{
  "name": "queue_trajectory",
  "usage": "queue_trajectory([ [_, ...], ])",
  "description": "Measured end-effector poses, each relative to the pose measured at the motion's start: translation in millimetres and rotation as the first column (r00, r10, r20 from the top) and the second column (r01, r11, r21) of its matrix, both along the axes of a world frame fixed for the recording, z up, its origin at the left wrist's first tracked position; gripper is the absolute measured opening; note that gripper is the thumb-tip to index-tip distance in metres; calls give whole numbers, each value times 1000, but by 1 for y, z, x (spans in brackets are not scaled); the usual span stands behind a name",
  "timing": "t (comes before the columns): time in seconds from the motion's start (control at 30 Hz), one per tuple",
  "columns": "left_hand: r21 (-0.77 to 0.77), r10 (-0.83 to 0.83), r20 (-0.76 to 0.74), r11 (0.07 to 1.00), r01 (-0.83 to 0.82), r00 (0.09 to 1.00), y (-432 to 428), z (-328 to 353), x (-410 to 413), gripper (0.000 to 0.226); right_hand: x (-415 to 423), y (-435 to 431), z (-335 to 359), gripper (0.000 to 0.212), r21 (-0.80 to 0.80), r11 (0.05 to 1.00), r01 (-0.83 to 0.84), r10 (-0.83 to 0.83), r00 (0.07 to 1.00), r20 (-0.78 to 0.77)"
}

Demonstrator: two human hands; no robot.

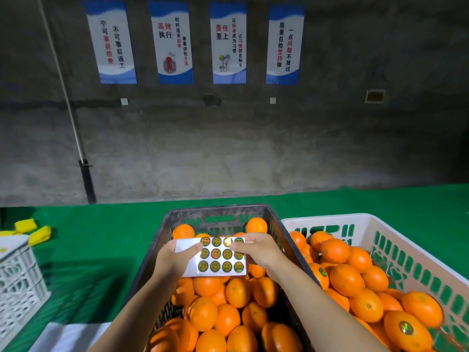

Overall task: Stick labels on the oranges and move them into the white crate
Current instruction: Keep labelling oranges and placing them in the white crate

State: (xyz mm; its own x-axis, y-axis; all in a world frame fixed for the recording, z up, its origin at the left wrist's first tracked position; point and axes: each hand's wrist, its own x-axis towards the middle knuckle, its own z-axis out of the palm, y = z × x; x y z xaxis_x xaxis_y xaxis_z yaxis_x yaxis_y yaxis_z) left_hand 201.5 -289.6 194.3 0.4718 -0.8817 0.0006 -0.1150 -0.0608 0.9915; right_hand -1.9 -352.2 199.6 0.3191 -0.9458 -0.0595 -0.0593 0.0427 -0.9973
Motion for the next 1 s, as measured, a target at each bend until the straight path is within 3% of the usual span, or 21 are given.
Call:
queue_trajectory([
  [0.13,-19,13,15,1000,-13,1000,-1,0,-1,21,1,0,-1,12,-9,1000,16,-16,1000,17],
  [0.3,-13,-21,-23,1000,21,1000,-1,2,-4,25,1,0,-2,33,-21,998,63,-62,996,57],
  [0.47,-45,-43,-52,998,41,998,-2,2,-5,30,3,-2,-2,30,73,993,-92,77,979,187],
  [0.7,-57,-235,-304,972,229,923,-3,5,-5,43,2,-2,-3,25,78,994,-78,61,977,207],
  [1.0,-63,-86,-199,995,74,976,-8,-2,-3,25,4,-1,0,28,91,986,-139,116,969,220],
])
